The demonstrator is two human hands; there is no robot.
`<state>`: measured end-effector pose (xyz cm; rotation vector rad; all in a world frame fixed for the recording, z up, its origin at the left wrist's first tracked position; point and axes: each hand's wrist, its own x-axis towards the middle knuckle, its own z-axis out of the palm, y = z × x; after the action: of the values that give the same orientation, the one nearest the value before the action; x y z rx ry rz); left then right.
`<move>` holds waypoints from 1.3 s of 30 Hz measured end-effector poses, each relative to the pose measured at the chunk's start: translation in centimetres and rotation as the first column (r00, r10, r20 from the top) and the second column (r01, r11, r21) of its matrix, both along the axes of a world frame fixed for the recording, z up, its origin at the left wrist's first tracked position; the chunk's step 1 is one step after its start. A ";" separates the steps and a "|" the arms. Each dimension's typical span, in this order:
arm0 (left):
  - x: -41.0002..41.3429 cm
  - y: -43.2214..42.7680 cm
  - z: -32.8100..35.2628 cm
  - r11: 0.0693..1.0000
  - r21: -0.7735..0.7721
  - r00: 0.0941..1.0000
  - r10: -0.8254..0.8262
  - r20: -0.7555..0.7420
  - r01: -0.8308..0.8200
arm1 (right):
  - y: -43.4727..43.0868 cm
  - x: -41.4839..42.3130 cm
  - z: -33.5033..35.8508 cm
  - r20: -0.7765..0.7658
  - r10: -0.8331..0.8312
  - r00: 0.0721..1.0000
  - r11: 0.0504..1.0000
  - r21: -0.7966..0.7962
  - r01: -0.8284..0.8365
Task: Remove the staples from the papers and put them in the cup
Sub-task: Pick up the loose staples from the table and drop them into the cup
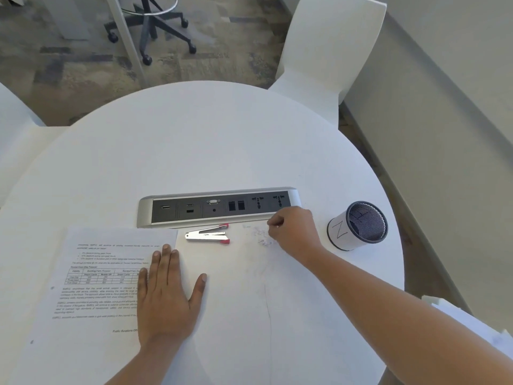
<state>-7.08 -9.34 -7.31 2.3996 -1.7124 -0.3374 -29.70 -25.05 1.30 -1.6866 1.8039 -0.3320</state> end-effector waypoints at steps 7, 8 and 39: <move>-0.1 -0.1 0.2 1.000 -0.012 1.000 -0.004 -0.006 0.004 | -0.8 -5.7 6.4 0.279 -0.339 0.898 0.940 0.056 0.338; -0.1 -0.1 0.2 1.000 -0.010 1.000 -0.004 -0.003 0.004 | -0.8 -6.8 7.2 0.290 -0.360 0.887 0.931 0.047 0.363; -0.2 -0.1 0.2 1.000 0.011 1.000 -0.005 0.010 0.005 | -1.7 -10.0 6.4 -0.198 0.033 0.980 0.997 -0.061 -0.046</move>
<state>-7.23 -9.45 -7.11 2.4091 -1.7254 -0.3371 -39.69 -26.76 7.69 -1.8545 1.9156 -0.2154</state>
